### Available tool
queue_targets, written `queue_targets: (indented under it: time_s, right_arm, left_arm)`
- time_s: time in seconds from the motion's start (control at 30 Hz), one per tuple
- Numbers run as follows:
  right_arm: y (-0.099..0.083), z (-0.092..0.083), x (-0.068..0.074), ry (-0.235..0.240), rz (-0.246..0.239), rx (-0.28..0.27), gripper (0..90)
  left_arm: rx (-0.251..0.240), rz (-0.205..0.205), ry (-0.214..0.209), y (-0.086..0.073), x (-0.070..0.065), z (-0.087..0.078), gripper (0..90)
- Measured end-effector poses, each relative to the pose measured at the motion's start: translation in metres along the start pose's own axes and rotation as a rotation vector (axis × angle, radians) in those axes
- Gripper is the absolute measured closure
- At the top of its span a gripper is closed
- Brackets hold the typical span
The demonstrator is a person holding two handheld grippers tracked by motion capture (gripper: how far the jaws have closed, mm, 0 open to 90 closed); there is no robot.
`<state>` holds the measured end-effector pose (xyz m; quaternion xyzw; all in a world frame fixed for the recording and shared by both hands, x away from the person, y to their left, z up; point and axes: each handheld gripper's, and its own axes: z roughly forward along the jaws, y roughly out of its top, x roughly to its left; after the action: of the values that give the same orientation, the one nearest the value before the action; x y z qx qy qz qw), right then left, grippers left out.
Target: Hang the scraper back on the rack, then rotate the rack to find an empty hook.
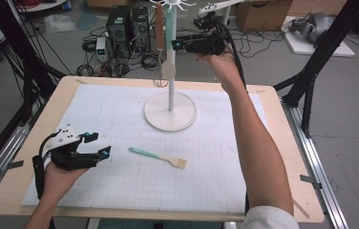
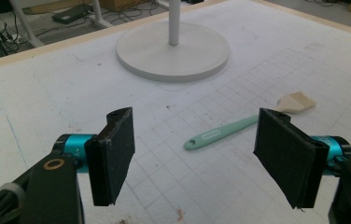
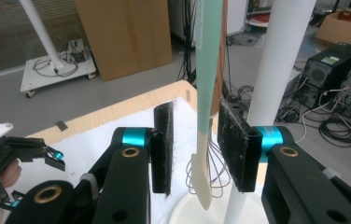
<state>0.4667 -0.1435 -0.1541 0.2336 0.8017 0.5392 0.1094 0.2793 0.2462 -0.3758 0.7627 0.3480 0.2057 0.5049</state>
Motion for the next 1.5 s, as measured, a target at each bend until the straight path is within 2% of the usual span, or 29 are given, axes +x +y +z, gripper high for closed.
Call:
queue_targets:
  time_s: [0.23,0.33,0.4,0.6,0.8,0.97,1.27,1.5]
  right_arm:
    - [0.001,-0.007,0.005,0.004,-0.006,-0.021,67.6]
    - [0.003,-0.01,0.007,0.016,-0.012,-0.036,71.6]
    - [0.004,-0.013,0.008,0.026,-0.02,-0.033,78.6]
    - [0.013,-0.022,0.014,0.033,-0.038,-0.044,79.9]
    - [0.015,-0.025,0.018,0.031,-0.059,-0.036,88.6]
    - [0.018,-0.025,0.017,0.043,-0.063,-0.032,89.1]
    - [0.029,-0.027,0.015,0.036,-0.061,-0.038,89.1]
    - [0.028,-0.03,0.013,0.029,-0.059,-0.037,89.1]
  left_arm:
    - [-0.001,-0.005,0.002,-0.001,0.001,-0.001,29.0]
    - [0.004,-0.003,0.002,-0.001,0.0,0.0,29.1]
    - [0.005,0.003,-0.002,0.0,0.0,0.0,29.1]
    - [0.001,0.005,-0.008,0.001,-0.002,0.001,29.1]
    - [0.0,0.009,-0.009,0.001,-0.003,0.002,29.1]
    - [0.001,0.002,-0.015,0.001,-0.002,0.003,29.1]
    - [0.0,0.0,-0.02,0.002,-0.002,0.006,29.1]
    - [-0.006,0.006,-0.017,0.003,-0.002,0.004,29.0]
